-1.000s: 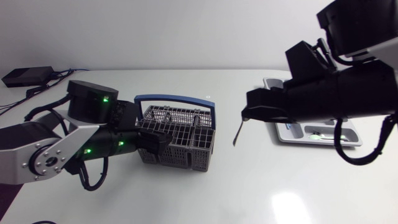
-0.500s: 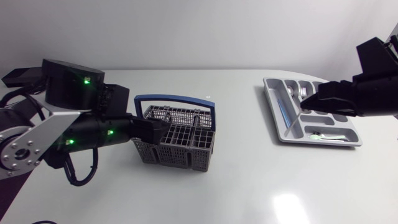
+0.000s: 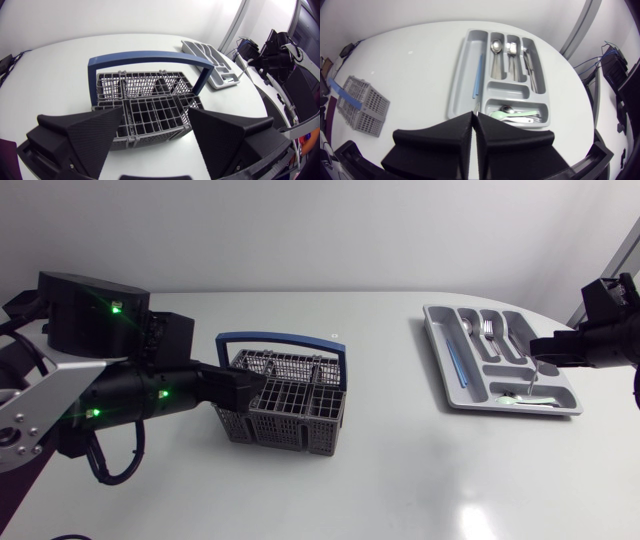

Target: Unload the cutlery basket into the drawer organizer.

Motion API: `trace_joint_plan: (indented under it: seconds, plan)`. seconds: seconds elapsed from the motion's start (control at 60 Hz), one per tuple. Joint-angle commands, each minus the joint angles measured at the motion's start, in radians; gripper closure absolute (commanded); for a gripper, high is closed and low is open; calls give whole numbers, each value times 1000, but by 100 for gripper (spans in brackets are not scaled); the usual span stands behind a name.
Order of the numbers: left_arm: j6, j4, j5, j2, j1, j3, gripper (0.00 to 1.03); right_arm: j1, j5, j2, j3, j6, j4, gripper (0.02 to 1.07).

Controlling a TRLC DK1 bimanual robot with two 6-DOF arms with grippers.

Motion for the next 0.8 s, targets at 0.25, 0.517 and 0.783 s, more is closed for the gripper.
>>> trace_joint_plan:
  seconds: [0.25,0.517,0.783]
  plan:
    - [-4,-17,-23,-36,-5,-47,12,-49,278,301,-43,-120,345,101]
    - [-2,-32,-34,-50,-6,-55,12,-52,376,464,-4,-120,446,101]
    - [-4,-43,-64,-54,-34,-55,12,-25,372,502,-6,-111,475,76]
